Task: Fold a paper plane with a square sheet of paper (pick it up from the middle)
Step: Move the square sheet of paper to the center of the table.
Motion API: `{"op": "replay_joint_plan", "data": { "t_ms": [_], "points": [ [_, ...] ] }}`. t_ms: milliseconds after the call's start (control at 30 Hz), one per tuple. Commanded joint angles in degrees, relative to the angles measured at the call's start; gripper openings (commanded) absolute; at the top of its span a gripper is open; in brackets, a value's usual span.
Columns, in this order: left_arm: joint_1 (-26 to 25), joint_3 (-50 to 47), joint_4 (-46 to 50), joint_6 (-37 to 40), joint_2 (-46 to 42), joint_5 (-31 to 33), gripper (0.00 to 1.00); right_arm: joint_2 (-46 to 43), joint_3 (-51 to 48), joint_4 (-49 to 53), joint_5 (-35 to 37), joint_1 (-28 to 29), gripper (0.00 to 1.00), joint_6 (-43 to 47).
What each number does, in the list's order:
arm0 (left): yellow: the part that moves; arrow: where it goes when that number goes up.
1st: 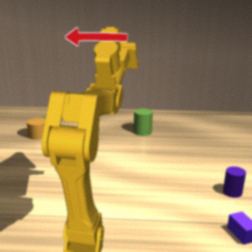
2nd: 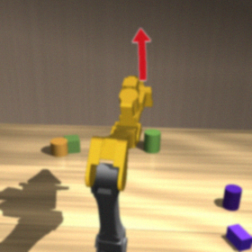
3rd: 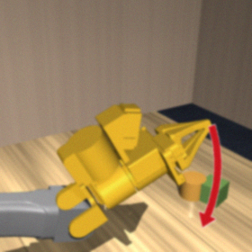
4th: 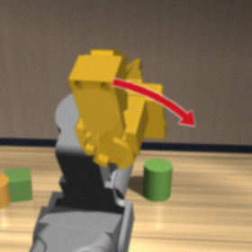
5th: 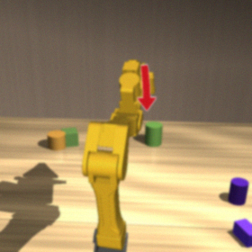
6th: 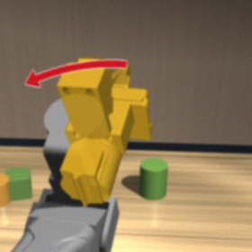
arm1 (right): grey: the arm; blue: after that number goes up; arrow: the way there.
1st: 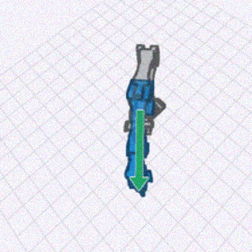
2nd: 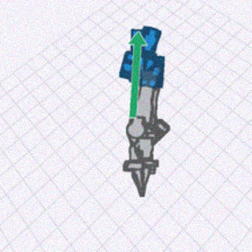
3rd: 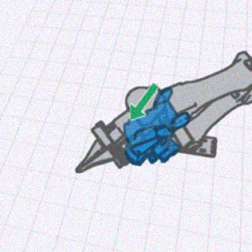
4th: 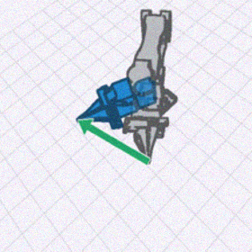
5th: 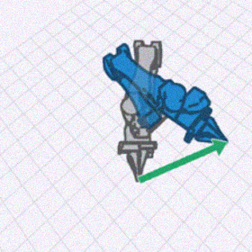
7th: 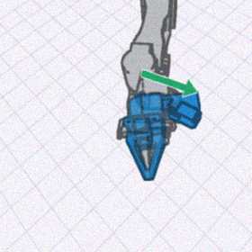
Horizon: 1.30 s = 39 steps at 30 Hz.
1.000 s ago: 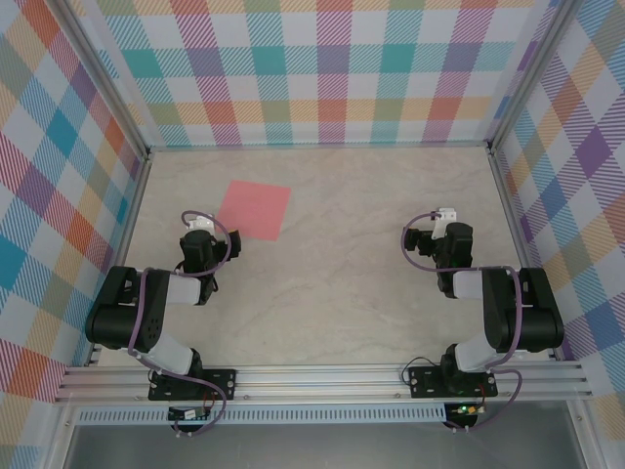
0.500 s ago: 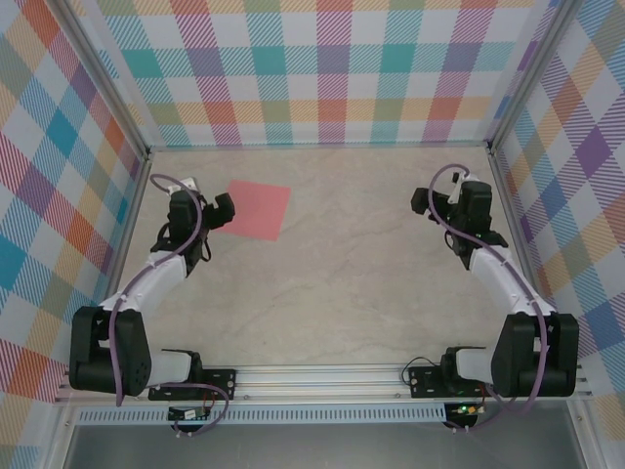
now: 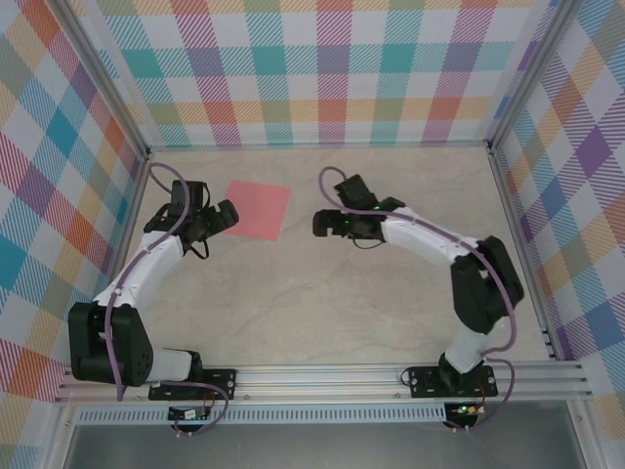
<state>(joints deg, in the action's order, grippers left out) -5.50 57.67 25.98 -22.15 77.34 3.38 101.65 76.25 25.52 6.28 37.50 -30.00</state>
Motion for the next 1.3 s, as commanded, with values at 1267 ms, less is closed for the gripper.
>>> {"op": "replay_joint_plan", "data": {
  "t_ms": [1267],
  "points": [
    [1.2,0.8,12.0,-14.2,-0.1,-2.4,1.00,50.2,62.0,36.3,14.4,10.1,0.87,13.4]
  ]
}}
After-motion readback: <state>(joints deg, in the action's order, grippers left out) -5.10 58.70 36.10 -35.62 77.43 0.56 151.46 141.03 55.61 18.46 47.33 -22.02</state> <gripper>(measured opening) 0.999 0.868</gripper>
